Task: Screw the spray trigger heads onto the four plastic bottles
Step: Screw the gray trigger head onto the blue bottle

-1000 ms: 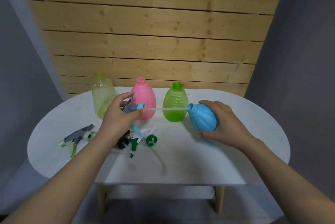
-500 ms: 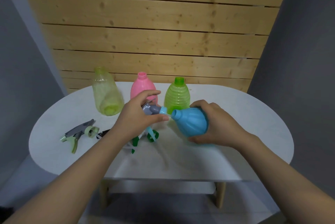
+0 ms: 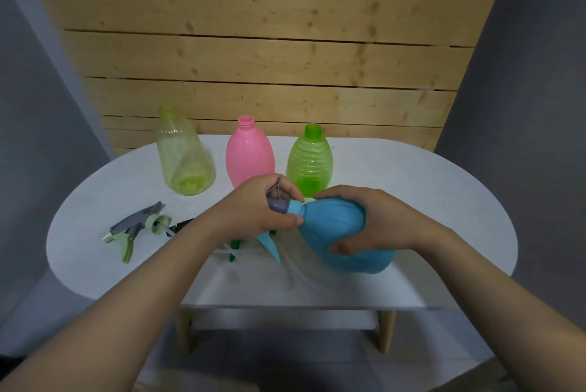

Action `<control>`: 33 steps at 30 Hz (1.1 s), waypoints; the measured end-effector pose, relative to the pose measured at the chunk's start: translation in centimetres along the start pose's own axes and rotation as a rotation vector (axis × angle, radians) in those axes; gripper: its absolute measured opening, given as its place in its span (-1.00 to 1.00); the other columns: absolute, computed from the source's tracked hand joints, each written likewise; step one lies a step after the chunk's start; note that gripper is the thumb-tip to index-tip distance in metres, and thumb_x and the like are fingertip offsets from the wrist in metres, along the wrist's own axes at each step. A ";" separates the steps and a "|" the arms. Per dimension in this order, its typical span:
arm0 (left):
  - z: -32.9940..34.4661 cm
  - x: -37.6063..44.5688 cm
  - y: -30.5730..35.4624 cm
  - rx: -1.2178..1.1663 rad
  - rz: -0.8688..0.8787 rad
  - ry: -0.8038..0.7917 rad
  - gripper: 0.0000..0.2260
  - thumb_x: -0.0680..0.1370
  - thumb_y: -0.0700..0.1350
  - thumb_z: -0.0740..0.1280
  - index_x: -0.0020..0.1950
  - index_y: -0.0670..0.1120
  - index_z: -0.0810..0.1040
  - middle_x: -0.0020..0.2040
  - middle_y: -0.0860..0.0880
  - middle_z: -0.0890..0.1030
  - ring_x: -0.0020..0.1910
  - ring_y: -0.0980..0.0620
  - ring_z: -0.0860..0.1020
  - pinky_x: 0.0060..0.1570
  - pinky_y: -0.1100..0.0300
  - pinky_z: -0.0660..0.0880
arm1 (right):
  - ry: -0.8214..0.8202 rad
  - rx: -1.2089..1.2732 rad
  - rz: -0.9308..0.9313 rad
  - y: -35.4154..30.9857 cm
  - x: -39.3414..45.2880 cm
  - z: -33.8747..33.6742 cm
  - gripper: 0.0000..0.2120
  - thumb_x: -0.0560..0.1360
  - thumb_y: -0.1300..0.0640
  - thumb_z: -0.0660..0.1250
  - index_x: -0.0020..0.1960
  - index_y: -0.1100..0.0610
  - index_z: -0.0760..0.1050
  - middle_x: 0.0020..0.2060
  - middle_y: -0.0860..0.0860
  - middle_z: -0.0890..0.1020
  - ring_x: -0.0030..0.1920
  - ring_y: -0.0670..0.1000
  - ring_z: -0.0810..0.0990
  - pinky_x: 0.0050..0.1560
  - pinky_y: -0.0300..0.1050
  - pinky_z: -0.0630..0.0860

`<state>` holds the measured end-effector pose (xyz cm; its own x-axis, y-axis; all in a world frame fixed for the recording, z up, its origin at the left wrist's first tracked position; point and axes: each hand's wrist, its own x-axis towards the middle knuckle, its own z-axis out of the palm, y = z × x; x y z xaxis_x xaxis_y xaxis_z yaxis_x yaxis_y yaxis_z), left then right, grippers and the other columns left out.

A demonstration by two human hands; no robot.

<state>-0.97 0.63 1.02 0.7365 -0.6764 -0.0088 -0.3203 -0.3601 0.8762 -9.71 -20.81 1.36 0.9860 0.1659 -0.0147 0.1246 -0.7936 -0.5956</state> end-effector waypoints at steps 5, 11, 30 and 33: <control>-0.2 0.3 -0.2 -0.091 -0.051 0.095 -0.79 0.32 -0.16 0.51 -0.15 0.07 0.57 -0.18 -0.01 0.64 -0.34 0.19 0.57 -0.39 0.31 0.50 | 0.076 0.175 0.037 0.5 -0.2 -0.3 -0.26 0.20 -0.16 0.54 0.32 -0.24 0.33 0.19 -0.26 0.49 0.10 -0.28 0.50 0.05 -0.38 0.49; -1.6 0.6 -1.1 -0.362 -0.254 0.289 -0.82 0.38 -0.18 0.45 -0.06 -0.04 0.57 -0.39 -0.02 0.53 -0.49 0.12 0.45 -0.38 0.19 0.38 | 0.024 0.661 0.086 2.2 -0.8 -1.5 -0.27 0.32 0.27 0.47 0.34 -0.15 0.24 0.15 -0.04 0.50 -0.02 -0.16 0.64 0.02 -0.21 0.58; -1.8 -0.8 -1.1 -0.099 -0.103 0.280 -0.68 0.28 -0.23 0.55 -0.06 -0.01 0.55 -0.11 -0.03 0.63 -0.29 0.18 0.59 -0.35 0.34 0.50 | 0.069 1.000 0.174 1.8 -0.2 -0.2 -0.35 0.37 -0.09 0.37 0.40 -0.21 0.22 0.11 -0.03 0.62 0.06 0.11 0.67 -0.10 0.00 0.64; -2.2 -0.9 -1.1 -0.123 -0.105 0.266 -0.71 0.30 -0.26 0.53 -0.08 -0.04 0.55 -0.14 -0.03 0.63 -0.33 0.22 0.58 -0.31 0.30 0.52 | -0.008 0.964 0.103 2.0 -0.6 -0.9 -0.28 0.39 0.31 0.41 0.41 -0.14 0.24 0.12 0.05 0.63 0.07 0.14 0.66 -0.07 -0.01 0.64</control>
<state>0.05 3.07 1.14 0.8970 -0.4419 0.0102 -0.1719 -0.3275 0.9291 -9.91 -23.01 0.96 0.9859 0.1291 -0.1068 -0.1097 0.0159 -0.9938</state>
